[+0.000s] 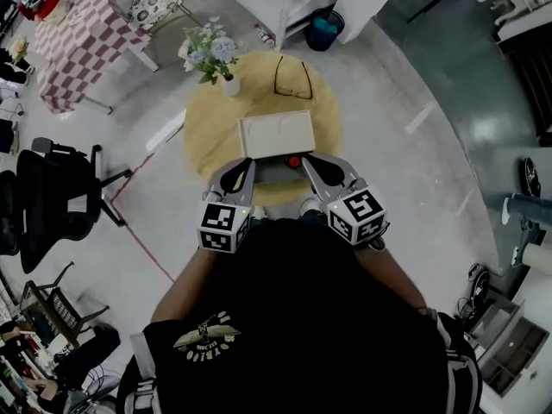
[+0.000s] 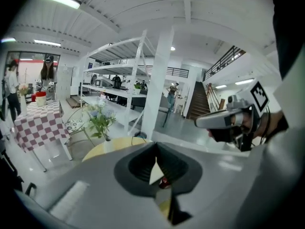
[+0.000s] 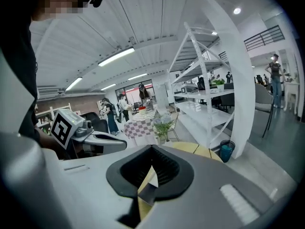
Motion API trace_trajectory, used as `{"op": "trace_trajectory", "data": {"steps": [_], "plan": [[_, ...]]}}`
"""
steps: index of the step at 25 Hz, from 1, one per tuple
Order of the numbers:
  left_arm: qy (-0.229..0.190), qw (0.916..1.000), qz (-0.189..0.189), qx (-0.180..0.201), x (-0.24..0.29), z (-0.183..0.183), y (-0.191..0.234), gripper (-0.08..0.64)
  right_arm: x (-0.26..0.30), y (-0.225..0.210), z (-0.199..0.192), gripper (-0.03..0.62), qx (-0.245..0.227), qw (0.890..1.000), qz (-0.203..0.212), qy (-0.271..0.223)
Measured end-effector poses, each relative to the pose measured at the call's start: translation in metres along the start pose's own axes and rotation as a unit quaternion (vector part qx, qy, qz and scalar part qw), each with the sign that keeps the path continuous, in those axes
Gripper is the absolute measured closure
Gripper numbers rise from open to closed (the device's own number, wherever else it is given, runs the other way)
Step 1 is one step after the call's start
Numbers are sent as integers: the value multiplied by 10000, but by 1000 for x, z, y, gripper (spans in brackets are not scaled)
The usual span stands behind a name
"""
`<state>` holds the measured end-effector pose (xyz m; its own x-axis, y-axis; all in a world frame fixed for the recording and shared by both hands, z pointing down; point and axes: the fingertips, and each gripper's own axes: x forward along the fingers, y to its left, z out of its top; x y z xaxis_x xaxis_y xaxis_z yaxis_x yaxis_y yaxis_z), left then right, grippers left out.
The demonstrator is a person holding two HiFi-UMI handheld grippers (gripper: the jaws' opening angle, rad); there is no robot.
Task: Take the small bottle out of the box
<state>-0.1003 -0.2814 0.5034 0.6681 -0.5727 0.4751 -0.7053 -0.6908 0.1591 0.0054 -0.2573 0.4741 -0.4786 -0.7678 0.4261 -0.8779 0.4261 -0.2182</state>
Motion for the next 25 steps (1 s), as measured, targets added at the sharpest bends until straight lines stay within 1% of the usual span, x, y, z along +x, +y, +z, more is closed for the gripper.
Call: {"op": "trace_trajectory", "data": {"steps": [4, 7, 9, 12, 14, 18, 20, 22, 25], "plan": [[85, 9992, -401, 25, 4, -3, 4, 560, 10, 6, -3, 583, -81, 9995, -227, 185], [126, 9982, -588, 73, 15, -4, 3, 560, 15, 2, -7, 583, -132, 9990, -324, 287], [152, 9973, -709, 122, 23, -6, -3, 560, 16, -2, -14, 583, -59, 9988, -342, 359], [120, 9954, -882, 343, 39, -9, -14, 560, 20, -8, -32, 583, 132, 9985, -264, 452], [166, 9954, -831, 443, 55, -15, -16, 560, 26, -14, -47, 583, 219, 9982, -188, 526], [387, 9975, -571, 168, 73, -35, -13, 560, 37, -33, -72, 583, 179, 9974, -135, 688], [580, 9972, -466, 122, 75, -51, -9, 560, 44, -38, -79, 583, 123, 9972, -80, 736], [771, 9964, -361, 45, 77, -68, -3, 560, 51, -43, -89, 583, -20, 9965, -29, 838], [961, 9952, -172, -91, 85, -90, 5, 560, 62, -49, -113, 583, -393, 9932, -42, 1097]]}}
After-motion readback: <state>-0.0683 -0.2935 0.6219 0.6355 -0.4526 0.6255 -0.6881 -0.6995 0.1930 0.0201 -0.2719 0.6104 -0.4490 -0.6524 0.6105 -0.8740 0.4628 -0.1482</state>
